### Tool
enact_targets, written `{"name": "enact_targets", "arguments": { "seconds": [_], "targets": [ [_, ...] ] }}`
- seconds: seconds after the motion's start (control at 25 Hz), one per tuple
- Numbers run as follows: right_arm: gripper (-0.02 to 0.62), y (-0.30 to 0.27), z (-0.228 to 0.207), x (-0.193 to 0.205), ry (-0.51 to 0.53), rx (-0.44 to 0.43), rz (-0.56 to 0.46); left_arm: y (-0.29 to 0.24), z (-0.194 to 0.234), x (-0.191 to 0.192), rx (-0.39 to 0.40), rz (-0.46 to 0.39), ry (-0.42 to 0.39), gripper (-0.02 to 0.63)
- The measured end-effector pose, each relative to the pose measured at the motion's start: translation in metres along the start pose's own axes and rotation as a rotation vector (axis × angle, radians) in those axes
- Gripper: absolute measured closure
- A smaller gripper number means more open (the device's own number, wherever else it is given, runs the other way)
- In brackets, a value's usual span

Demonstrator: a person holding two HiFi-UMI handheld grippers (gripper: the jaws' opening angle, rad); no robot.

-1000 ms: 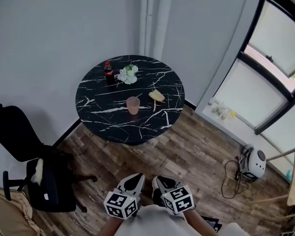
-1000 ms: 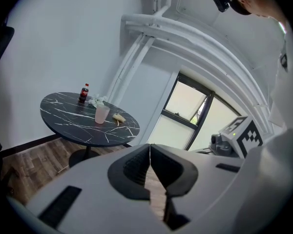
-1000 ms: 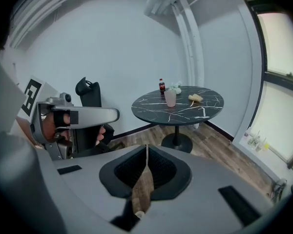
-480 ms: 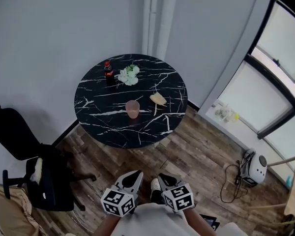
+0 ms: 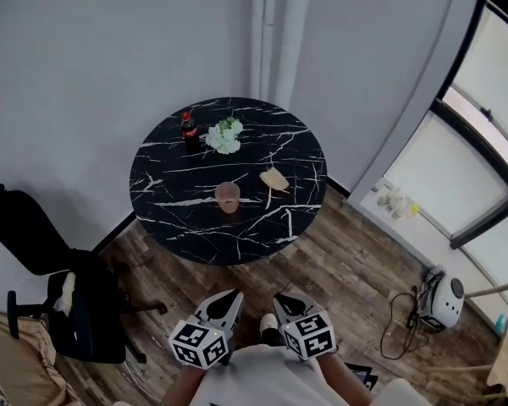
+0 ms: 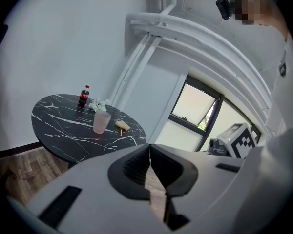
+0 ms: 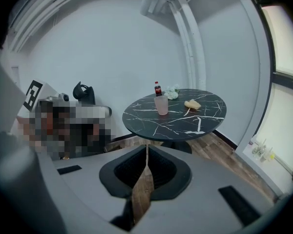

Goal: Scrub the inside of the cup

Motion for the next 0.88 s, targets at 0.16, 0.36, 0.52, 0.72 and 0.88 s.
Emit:
{"name": "enact_targets", "arguments": {
  "seconds": [0.16, 0.36, 0.52, 0.72, 0.88],
  "targets": [
    [0.560, -0.003, -0.016, -0.013, 0.027, -0.017, -0.009, -0.015, 0.004, -0.004, -0.035, -0.025, 0.035, 0.595],
    [0.560, -0.005, -0.040, -0.027, 0.035, -0.034, -0.014, -0.038, 0.002, -0.008, -0.049, -0.019, 0.045, 0.595],
    [0.560, -0.007, -0.057, -0.032, 0.045, -0.030, 0.007, -0.051, -0.004, -0.007, -0.063, -0.023, 0.068, 0.595],
    [0.560, -0.009, -0.070, -0.035, 0.054, -0.041, 0.010, -0.056, 0.005, -0.003, -0.152, -0.042, 0.155, 0.595],
    [0.560, -0.010, -0.078, -0.038, 0.031, -0.043, 0.006, -0.061, 0.005, -0.004, -0.144, -0.041, 0.174, 0.595]
  ]
}}
Point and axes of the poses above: the fingertips, and each gripper's own axes: y backward along the fingers, z to its left, x out of its underside, the point moved 10 cm from there along y, backward along the fingers, and after that the axes turned 9 degrees about -y, right-handed, at the moved point
